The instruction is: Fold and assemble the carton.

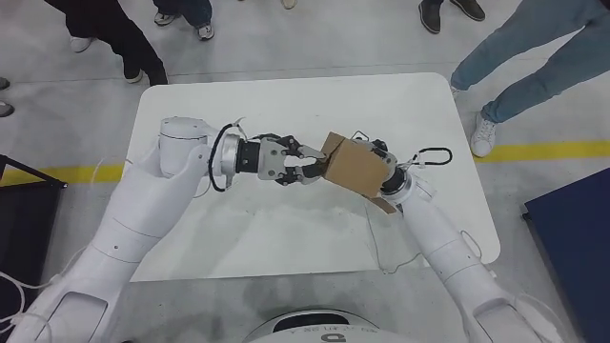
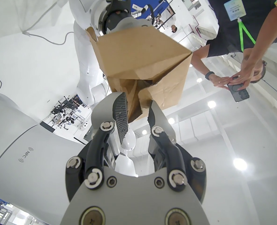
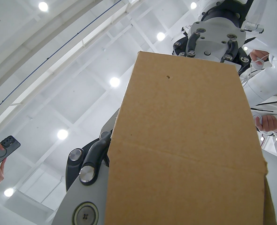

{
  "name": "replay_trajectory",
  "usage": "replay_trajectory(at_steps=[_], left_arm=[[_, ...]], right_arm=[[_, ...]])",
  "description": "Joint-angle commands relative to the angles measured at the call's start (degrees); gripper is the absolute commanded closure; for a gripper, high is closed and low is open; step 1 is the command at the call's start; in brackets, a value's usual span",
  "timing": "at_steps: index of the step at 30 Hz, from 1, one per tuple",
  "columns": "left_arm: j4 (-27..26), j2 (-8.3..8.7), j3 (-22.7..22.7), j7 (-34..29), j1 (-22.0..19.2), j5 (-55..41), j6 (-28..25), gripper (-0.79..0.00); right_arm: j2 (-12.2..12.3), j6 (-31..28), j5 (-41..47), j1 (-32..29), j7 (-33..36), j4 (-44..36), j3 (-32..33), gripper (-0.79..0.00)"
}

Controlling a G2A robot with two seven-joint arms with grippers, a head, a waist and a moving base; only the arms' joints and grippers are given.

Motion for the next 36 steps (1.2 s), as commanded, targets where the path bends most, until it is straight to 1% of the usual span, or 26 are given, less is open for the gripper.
replay_trajectory(at_steps=[1, 7, 25, 30, 36], left_arm=[[0.02, 0.04, 0.10, 0.02, -0.19, -0.15, -0.08, -0.336], [-0.60, 0.38, -0.39, 0.25, -0.02, -0.39, -0.31, -0.342], [-3.93, 2.41, -4.46, 0.60, 3.73, -0.44, 0.45, -0.348], [-3.85, 2.55, -3.58, 1.35, 4.11, -0.18, 0.66, -0.345], [-2.96, 2.19, -1.20, 1.98, 2.87, -0.39, 0.00, -0.339]], right_arm=[[-0.05, -0.09, -0.09, 0.04, 0.19, 0.19, -0.05, 0.000], [-0.12, -0.46, -0.51, -0.04, 0.28, 0.30, 0.04, 0.000], [-0.16, -1.65, -2.18, -0.98, -0.82, -1.76, 0.42, 0.000], [-0.11, -1.62, -2.46, -1.34, -0.81, -2.52, 0.63, 0.000], [-0.03, -1.39, -2.61, -1.87, -0.67, -3.50, 0.93, 0.000]])
